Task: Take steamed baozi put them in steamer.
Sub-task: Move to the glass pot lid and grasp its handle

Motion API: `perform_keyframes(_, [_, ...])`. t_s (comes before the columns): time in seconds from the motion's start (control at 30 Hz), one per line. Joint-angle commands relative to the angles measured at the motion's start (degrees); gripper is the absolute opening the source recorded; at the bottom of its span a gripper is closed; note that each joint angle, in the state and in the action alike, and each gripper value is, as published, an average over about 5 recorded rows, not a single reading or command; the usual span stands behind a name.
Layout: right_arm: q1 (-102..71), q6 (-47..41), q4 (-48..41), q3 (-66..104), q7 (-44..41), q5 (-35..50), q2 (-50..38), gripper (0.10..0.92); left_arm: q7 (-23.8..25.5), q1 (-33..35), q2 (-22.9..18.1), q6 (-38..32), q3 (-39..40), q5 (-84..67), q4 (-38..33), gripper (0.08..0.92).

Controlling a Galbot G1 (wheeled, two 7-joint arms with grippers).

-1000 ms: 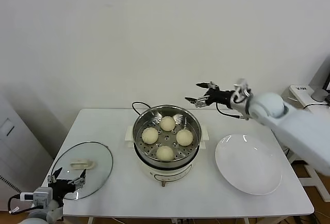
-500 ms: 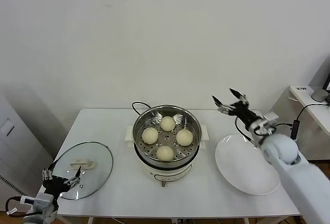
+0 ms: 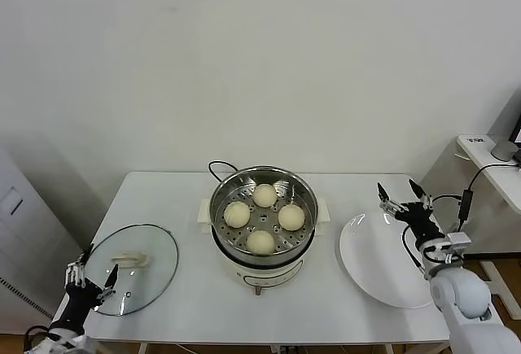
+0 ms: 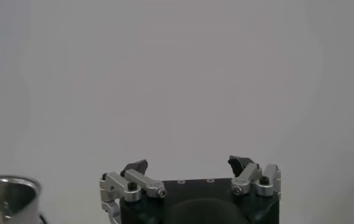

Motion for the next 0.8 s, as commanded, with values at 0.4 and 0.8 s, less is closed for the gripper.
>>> perform_keyframes(0.4, [-5.27, 1.83, -2.24, 5.65, -0.53, -4.52, 8.73, 0.823, -9.93, -10.1, -4.89, -10.08, -0.83, 40.22, 15.89, 0.823])
perform_keyframes(0.8, [-3.39, 2.51, -5.1, 4.51, -1.69, -5.84, 8.15, 0.823, -9.62, -15.14, -5.83, -8.28, -0.64, 38.8, 18.73, 0.823])
